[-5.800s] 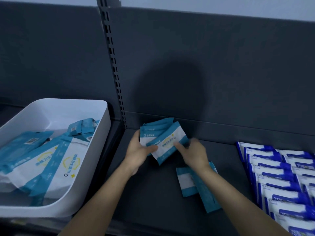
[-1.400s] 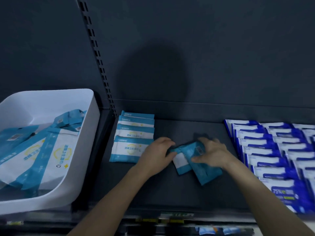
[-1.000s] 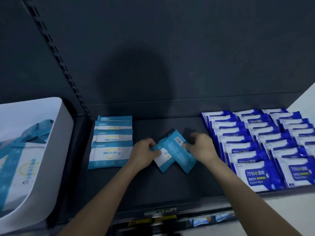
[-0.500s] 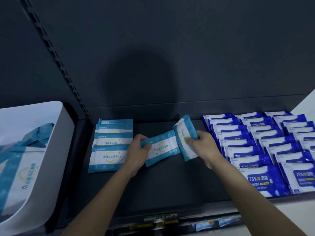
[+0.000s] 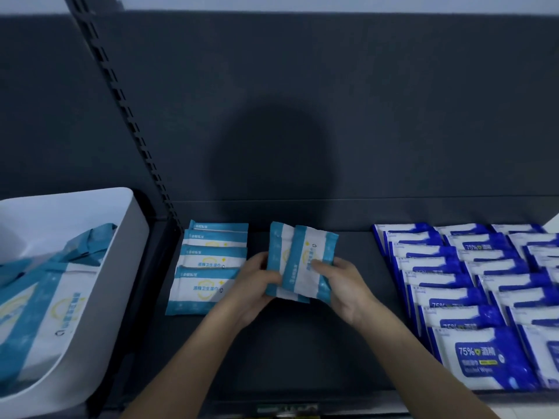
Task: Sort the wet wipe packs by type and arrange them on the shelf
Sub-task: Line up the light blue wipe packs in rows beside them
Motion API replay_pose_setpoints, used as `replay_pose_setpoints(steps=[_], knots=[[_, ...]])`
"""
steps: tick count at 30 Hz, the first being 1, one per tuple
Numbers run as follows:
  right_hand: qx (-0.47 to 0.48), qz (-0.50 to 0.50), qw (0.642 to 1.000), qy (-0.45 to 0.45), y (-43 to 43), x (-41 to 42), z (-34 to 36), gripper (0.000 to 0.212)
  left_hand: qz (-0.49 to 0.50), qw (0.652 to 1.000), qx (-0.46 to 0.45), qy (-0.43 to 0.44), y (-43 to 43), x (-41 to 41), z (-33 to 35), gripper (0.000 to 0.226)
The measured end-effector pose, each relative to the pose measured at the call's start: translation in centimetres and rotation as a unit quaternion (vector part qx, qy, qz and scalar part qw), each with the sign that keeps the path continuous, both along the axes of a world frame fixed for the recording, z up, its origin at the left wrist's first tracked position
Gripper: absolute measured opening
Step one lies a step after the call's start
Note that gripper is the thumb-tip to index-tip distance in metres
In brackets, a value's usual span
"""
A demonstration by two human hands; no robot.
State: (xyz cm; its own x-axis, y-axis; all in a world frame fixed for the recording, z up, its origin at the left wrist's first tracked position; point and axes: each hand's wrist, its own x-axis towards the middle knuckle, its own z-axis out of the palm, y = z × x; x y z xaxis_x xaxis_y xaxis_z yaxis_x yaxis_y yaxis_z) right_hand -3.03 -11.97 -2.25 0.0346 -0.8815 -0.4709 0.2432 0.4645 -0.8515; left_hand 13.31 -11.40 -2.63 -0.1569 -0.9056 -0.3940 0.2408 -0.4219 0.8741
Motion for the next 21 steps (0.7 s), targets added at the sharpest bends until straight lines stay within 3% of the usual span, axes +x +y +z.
replay_pose_setpoints(steps=[5,9,12,18,21], knots=[[-0.065,0.092,0.991,0.069,-0.6,0.6,0.6,0.019,-0.039,0.998,-0.042,-0.027,0.5,0.3,0.2,0.051],[-0.103,0.159,0.973,0.133,-1.3,1.7,1.1,0.023,0.072,0.996,-0.044,0.015,1.4,1.7,0.4,0.023],[-0.121,0.213,0.956,0.164,-1.4,3.2,1.4,0.021,0.142,0.989,-0.05,-0.005,1.7,3.6,0.4,0.017],[-0.092,0.151,0.979,0.104,-1.3,5.2,1.0,0.014,0.169,0.976,-0.078,-0.114,3.4,7.0,0.4,0.002],[-0.098,0.119,0.983,0.1,-1.5,5.5,1.1,0.014,0.225,0.96,-0.061,-0.153,4.6,8.4,-0.4,0.016]])
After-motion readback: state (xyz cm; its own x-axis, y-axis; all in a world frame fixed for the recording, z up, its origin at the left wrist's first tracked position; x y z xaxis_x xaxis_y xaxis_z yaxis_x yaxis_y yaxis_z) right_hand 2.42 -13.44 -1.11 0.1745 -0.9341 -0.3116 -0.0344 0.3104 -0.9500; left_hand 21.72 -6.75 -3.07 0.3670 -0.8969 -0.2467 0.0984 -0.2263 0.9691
